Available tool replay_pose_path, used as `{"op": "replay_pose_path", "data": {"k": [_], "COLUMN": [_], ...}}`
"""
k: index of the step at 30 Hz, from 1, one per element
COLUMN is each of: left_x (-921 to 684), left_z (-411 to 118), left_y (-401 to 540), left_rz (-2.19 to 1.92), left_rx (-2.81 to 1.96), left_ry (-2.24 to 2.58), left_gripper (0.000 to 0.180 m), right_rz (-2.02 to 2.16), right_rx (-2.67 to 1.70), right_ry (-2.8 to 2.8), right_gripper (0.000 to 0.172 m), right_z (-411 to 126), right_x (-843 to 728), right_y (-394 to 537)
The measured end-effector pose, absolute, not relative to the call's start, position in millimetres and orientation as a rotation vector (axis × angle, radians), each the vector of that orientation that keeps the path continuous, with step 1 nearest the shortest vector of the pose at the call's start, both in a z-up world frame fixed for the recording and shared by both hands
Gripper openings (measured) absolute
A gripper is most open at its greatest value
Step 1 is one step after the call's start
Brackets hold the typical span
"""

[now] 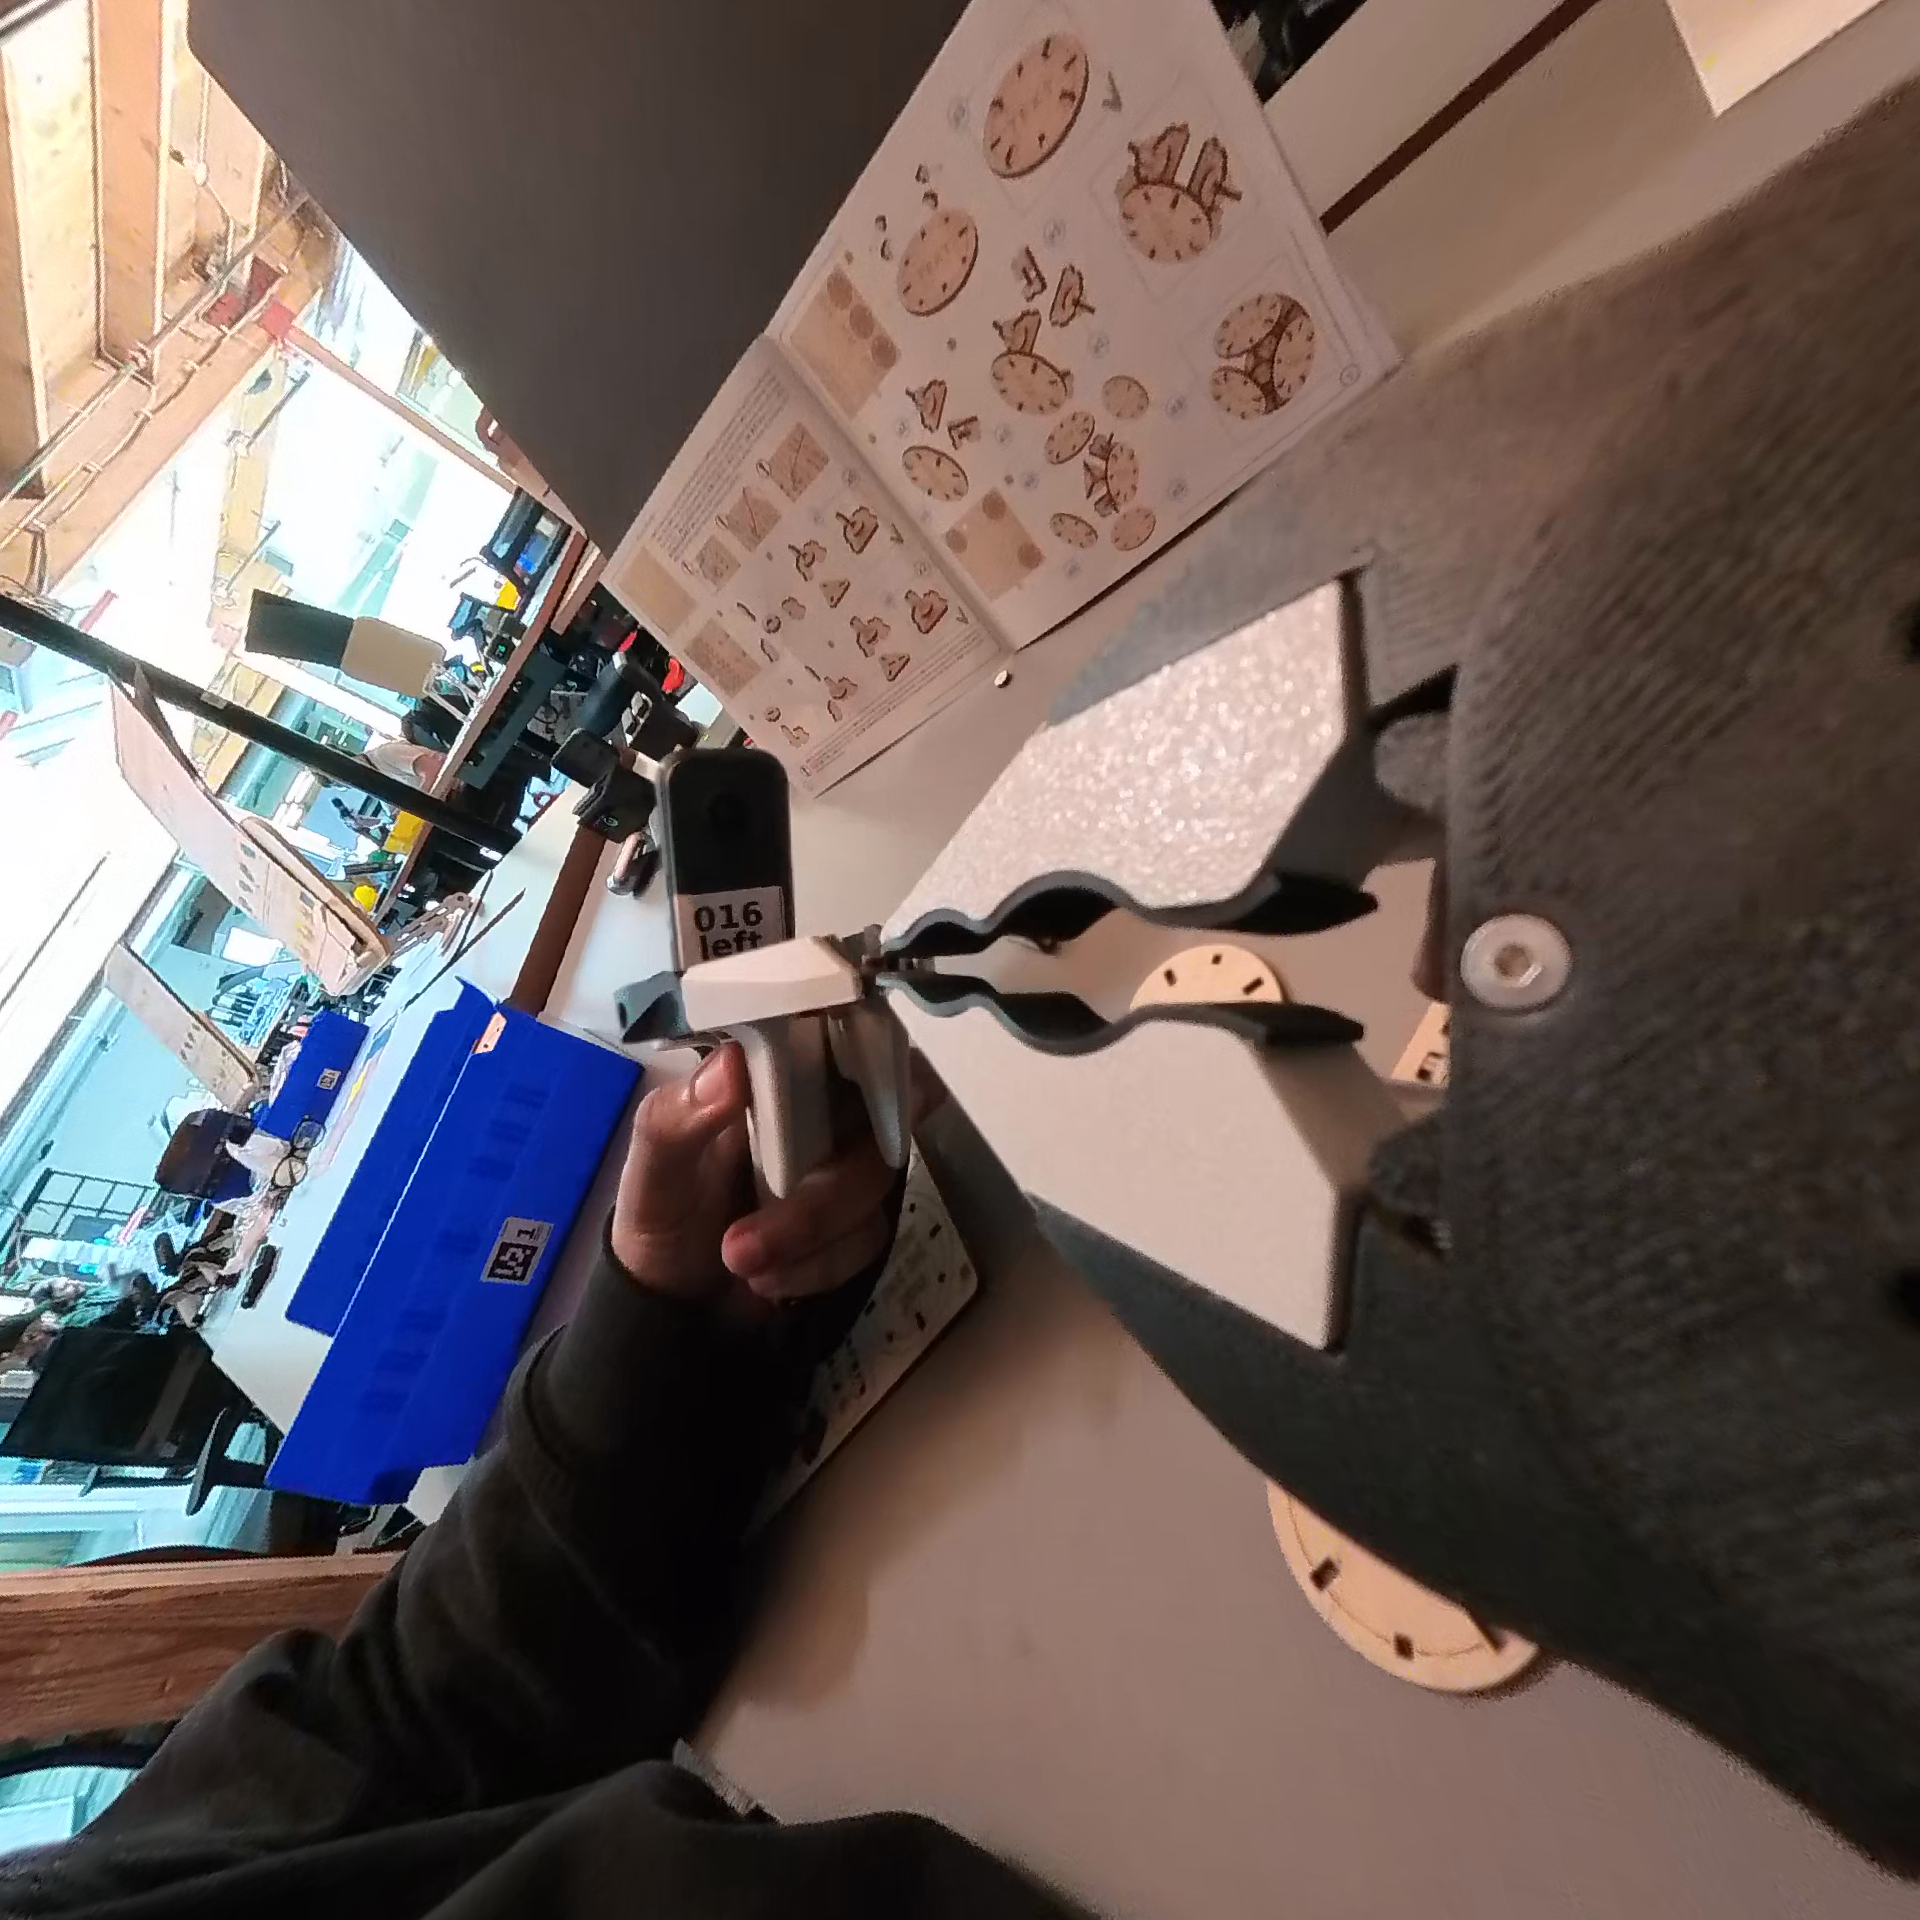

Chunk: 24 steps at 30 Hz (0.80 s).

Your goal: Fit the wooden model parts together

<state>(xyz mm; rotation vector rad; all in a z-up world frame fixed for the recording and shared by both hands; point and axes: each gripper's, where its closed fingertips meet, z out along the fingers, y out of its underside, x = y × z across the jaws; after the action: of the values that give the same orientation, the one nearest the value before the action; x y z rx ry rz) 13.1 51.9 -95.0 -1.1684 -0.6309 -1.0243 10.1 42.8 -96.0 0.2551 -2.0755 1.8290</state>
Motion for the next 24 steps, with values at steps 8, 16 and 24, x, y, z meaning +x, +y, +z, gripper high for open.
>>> {"op": "replay_pose_path", "data": {"k": [8, 16, 24], "left_x": [11.0, 8.2, 7.6], "left_z": [-98.5, -103.1, -104.4], "left_y": [51.7, 51.8, 51.8], "left_rz": [-1.005, -0.95, -0.929], "left_rx": [-1.185, -1.225, -1.24], "left_ry": [-0.647, -0.66, -0.66], "left_gripper": [0.0, 0.0, 0.0], "right_rz": [1.746, 1.679, 1.671], "right_rx": [0.29, 0.297, 0.31], "right_ry": [-2.059, -2.043, -2.032], "right_gripper": [0.001, 0.001, 0.001], "right_z": [-99.9, -104.2, -102.6], "right_x": [8.3, 5.5, 6.2], "right_y": [43.7, 43.1, 43.8]}}
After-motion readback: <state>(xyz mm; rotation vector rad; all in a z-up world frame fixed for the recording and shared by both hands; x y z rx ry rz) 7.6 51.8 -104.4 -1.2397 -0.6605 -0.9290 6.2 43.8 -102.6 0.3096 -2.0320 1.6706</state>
